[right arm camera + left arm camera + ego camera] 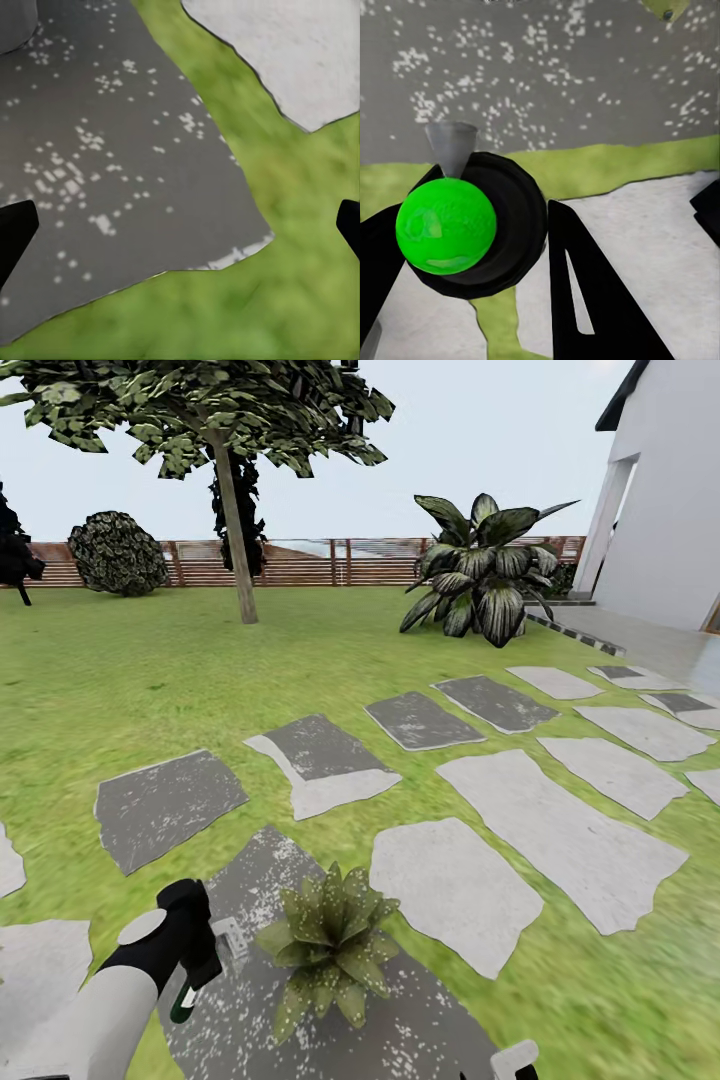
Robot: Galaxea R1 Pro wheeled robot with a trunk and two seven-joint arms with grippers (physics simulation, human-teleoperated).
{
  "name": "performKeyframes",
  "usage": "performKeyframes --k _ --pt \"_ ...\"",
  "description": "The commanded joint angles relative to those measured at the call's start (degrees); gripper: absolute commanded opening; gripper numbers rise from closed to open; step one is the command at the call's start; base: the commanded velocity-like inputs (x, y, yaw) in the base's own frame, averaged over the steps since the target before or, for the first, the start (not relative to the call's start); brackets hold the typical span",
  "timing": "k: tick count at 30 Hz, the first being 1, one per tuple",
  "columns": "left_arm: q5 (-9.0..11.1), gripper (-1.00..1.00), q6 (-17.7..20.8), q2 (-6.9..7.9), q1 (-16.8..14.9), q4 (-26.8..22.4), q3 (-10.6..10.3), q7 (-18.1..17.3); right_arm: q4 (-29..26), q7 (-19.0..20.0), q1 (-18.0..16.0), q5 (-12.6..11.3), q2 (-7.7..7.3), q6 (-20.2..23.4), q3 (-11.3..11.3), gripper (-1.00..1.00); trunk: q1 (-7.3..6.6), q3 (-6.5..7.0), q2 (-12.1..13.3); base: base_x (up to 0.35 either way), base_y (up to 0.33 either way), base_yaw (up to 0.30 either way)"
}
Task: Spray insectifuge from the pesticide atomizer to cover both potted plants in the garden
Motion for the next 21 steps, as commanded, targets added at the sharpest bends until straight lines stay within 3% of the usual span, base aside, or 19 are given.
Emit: performKeyframes --k 1,6,10,21 --pt "-0.2 -1.00 0.5 -0.10 0.0 -0.1 0.2 -0.2 0.0 0.1 0.0 0.4 0.00 -0.2 -0.5 1.00 -0.01 -0.05 0.0 0.009 0.008 0.000" --pt "-0.1 -1.00 0.5 -0.22 0.0 -0.1 0.5 -0.1 0.1 0.1 0.0 0.4 0.19 -0.3 -0.4 1.00 -0.01 -0.05 0.0 0.001 0.011 0.000" --pt "-0.1 -1.00 0.5 -0.36 -0.1 -0.1 0.4 -0.2 0.0 0.1 0.0 0.4 0.13 -0.3 -0.4 1.00 -0.01 -0.05 0.0 0.000 0.249 -0.023" --pt "-0.1 -1.00 0.5 -0.30 0.0 -0.1 0.5 -0.1 0.0 0.1 0.0 0.4 0.21 -0.3 -0.4 1.00 -0.01 0.21 0.0 0.030 0.302 -0.225"
